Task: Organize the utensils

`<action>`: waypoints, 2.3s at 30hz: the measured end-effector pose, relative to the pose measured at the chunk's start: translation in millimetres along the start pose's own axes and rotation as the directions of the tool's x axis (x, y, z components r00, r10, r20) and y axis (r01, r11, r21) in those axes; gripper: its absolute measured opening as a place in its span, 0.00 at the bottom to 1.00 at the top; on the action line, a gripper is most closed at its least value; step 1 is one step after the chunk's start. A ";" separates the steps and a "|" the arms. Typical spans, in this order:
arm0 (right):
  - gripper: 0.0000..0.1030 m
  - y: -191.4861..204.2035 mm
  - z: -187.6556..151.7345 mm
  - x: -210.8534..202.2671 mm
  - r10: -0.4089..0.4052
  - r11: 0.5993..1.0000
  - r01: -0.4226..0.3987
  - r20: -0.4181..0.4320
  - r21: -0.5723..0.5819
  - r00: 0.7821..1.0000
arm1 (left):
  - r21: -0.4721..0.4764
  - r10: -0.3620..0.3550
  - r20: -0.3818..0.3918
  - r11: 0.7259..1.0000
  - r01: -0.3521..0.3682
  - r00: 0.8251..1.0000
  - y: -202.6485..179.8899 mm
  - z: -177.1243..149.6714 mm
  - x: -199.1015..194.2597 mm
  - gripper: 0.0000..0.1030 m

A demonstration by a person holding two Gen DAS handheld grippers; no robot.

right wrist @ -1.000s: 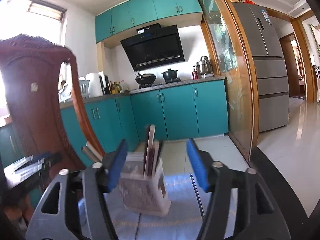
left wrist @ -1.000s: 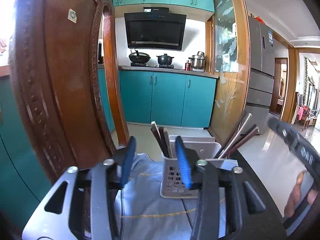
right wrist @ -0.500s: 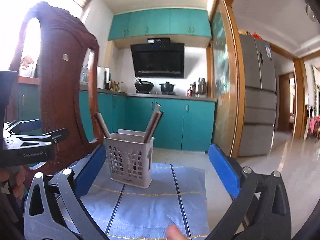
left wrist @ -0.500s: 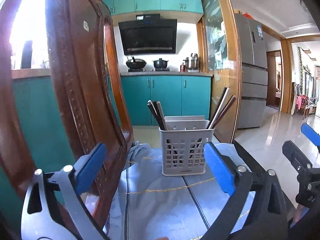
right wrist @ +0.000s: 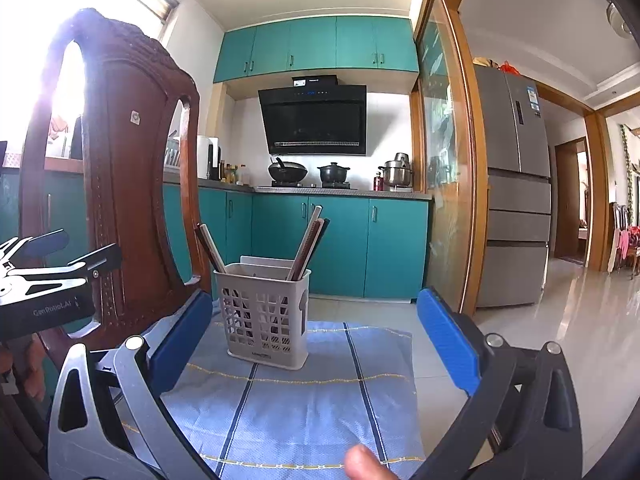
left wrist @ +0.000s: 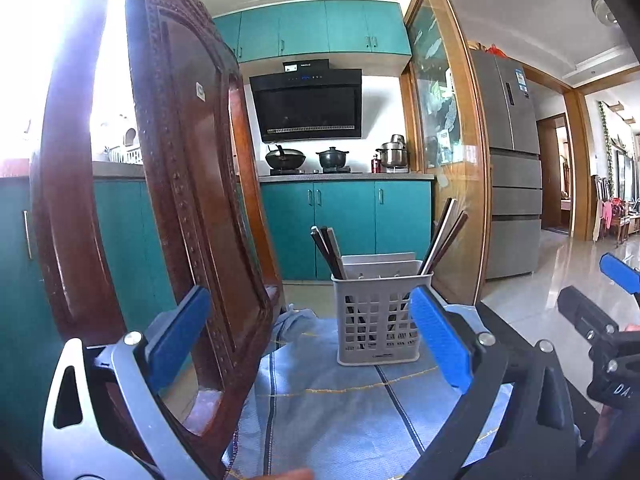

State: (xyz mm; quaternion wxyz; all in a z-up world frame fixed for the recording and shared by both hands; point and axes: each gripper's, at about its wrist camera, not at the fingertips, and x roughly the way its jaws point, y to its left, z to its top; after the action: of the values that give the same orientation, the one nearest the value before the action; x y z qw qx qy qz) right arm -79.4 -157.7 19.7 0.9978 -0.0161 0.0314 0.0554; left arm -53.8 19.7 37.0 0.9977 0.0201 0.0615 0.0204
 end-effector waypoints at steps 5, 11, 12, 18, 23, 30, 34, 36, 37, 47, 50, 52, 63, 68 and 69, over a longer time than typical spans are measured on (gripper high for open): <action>0.97 4.8 -1.1 -0.1 0.005 1.000 -0.005 0.002 -0.024 1.000 | 0.025 0.002 0.004 1.000 -0.002 1.000 -5.6 0.0 1.2 0.97; 0.97 8.8 -2.4 -0.9 0.004 0.999 -0.004 0.005 -0.048 1.000 | 0.045 0.001 0.011 0.999 -0.001 1.000 -12.5 -2.3 -2.0 0.97; 0.97 8.7 -2.7 -1.1 0.004 0.999 -0.004 0.006 -0.049 1.000 | 0.043 0.001 0.010 0.999 -0.001 1.000 -12.7 -2.7 -2.2 0.97; 0.97 9.1 -2.9 -1.4 0.005 0.999 -0.004 0.007 -0.051 1.000 | 0.028 -0.002 0.003 1.000 0.002 1.000 -13.0 -3.9 -2.8 0.97; 0.97 9.6 -2.8 -2.3 0.005 0.999 -0.005 0.010 -0.054 1.000 | 0.025 0.001 0.000 1.000 -0.001 1.000 -15.2 -3.8 -2.9 0.97; 0.97 9.7 -3.4 -2.4 0.007 0.998 -0.006 0.010 -0.056 1.000 | 0.034 0.000 -0.002 0.999 0.000 1.000 -17.5 -4.1 -4.6 0.97; 0.97 9.8 -3.9 -2.2 0.009 0.998 -0.008 0.009 -0.060 1.000 | 0.040 -0.001 -0.002 0.999 0.001 1.000 -19.1 -4.4 -4.8 0.97; 0.97 10.0 -4.2 -2.2 0.010 0.998 -0.009 0.009 -0.061 1.000 | 0.039 -0.004 -0.001 0.999 0.004 1.000 -19.1 -4.5 -4.9 0.97; 0.97 10.0 -4.3 -2.2 0.010 0.998 -0.010 0.008 -0.063 1.000 | 0.039 -0.004 0.000 0.999 0.004 1.000 -19.4 -4.2 -5.1 0.97; 0.97 8.7 -6.4 -3.5 0.019 0.997 -0.019 0.006 -0.079 1.000 | 0.031 0.000 -0.001 1.000 0.000 1.000 -17.4 -4.1 -4.4 0.97; 0.97 7.8 -6.2 -4.2 0.022 0.996 -0.022 0.005 -0.081 1.000 | 0.033 -0.002 -0.005 0.999 0.002 1.000 -18.5 -4.3 -4.5 0.97; 0.97 6.9 -5.9 -4.7 0.025 0.996 -0.024 0.004 -0.080 1.000 | 0.036 -0.004 -0.006 0.999 0.004 1.000 -18.6 -4.4 -4.2 0.97; 0.97 5.5 -5.9 -2.7 0.027 0.996 -0.027 -0.007 -0.080 1.000 | 0.016 -0.034 -0.021 0.999 0.035 0.999 -17.0 -5.4 -2.1 0.97; 0.97 -0.7 -16.8 28.8 -0.030 0.999 0.025 -0.123 -0.046 0.992 | 0.029 0.012 -0.105 1.000 -0.010 0.994 -19.1 -8.9 11.0 0.97; 0.97 -3.6 -23.4 51.5 -0.043 0.999 0.036 -0.215 -0.035 0.976 | 0.033 0.020 -0.142 0.999 -0.015 0.990 -19.2 -11.0 16.9 0.97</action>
State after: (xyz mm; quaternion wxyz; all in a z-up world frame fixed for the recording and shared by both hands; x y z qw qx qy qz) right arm -29.3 -156.5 -6.9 0.9891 -0.0382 0.1382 0.0340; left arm -37.6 1.7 23.2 0.9901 0.0349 0.1329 0.0296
